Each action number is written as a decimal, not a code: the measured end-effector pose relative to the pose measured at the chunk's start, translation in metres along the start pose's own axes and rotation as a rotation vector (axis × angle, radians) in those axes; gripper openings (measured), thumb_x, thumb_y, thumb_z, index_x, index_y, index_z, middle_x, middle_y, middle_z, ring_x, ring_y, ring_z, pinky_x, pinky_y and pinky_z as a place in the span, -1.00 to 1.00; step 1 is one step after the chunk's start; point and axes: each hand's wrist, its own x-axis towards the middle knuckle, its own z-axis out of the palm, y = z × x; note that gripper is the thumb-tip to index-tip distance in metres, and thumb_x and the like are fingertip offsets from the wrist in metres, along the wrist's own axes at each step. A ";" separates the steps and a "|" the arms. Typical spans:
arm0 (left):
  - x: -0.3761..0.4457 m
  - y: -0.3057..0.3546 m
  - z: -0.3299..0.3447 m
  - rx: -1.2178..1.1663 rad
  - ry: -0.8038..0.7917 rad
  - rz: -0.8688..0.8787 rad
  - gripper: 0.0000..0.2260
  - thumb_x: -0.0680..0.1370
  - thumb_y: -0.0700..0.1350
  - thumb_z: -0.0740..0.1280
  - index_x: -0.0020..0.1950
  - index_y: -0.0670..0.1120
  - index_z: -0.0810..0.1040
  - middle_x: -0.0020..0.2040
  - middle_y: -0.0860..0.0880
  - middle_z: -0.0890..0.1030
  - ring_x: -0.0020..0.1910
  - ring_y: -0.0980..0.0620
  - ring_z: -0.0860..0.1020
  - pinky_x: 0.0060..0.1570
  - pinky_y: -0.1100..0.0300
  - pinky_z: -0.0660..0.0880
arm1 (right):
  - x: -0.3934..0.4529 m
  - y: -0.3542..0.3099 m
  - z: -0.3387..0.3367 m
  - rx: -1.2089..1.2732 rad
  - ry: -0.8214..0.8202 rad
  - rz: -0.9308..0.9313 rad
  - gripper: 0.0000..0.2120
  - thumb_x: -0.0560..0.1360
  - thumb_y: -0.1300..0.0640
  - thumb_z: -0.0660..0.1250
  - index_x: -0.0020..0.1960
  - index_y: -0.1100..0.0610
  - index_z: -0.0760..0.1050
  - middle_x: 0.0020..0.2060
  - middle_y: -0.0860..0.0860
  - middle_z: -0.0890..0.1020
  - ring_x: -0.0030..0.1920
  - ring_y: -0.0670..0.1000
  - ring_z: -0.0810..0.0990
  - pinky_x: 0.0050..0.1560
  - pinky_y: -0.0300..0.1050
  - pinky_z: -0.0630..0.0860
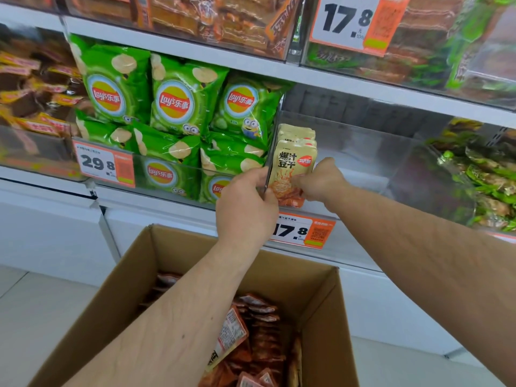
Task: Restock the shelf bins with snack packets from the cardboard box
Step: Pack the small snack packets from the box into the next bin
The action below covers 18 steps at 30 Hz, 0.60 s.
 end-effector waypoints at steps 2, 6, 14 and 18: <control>0.000 0.000 0.000 -0.007 0.000 -0.006 -0.71 0.53 -0.24 0.33 0.16 0.05 0.65 -0.07 0.16 0.64 -0.04 0.09 0.60 0.03 0.02 0.58 | -0.001 -0.001 0.002 -0.058 -0.009 -0.023 -0.61 0.47 0.04 0.40 0.15 0.26 0.41 -0.06 0.16 0.63 -0.04 0.15 0.65 0.05 0.12 0.62; -0.001 0.001 0.000 -0.010 -0.003 -0.021 -0.71 0.53 -0.23 0.33 0.15 0.08 0.65 -0.05 0.17 0.65 -0.05 0.10 0.61 -0.01 0.05 0.57 | -0.007 -0.005 0.004 -0.224 -0.094 -0.083 -0.71 0.58 0.03 0.24 0.00 0.27 0.53 -0.09 0.20 0.67 -0.14 0.12 0.64 -0.10 0.00 0.59; -0.001 -0.001 0.000 -0.028 -0.005 -0.012 -0.70 0.53 -0.23 0.33 0.18 0.08 0.64 -0.02 0.19 0.65 -0.04 0.14 0.60 0.00 0.09 0.58 | -0.009 -0.002 0.001 -0.021 -0.165 0.000 -0.80 0.56 0.07 0.33 0.09 0.18 0.54 -0.10 0.13 0.68 -0.12 0.11 0.70 -0.01 0.00 0.66; -0.002 -0.001 -0.001 -0.071 -0.025 -0.021 -0.70 0.56 -0.20 0.33 0.20 0.11 0.64 0.00 0.23 0.64 0.02 0.16 0.60 0.04 0.10 0.57 | -0.013 -0.002 -0.008 -0.017 -0.270 0.033 -0.83 0.57 0.05 0.35 0.11 0.10 0.51 -0.04 0.03 0.64 -0.01 0.09 0.68 0.08 -0.01 0.64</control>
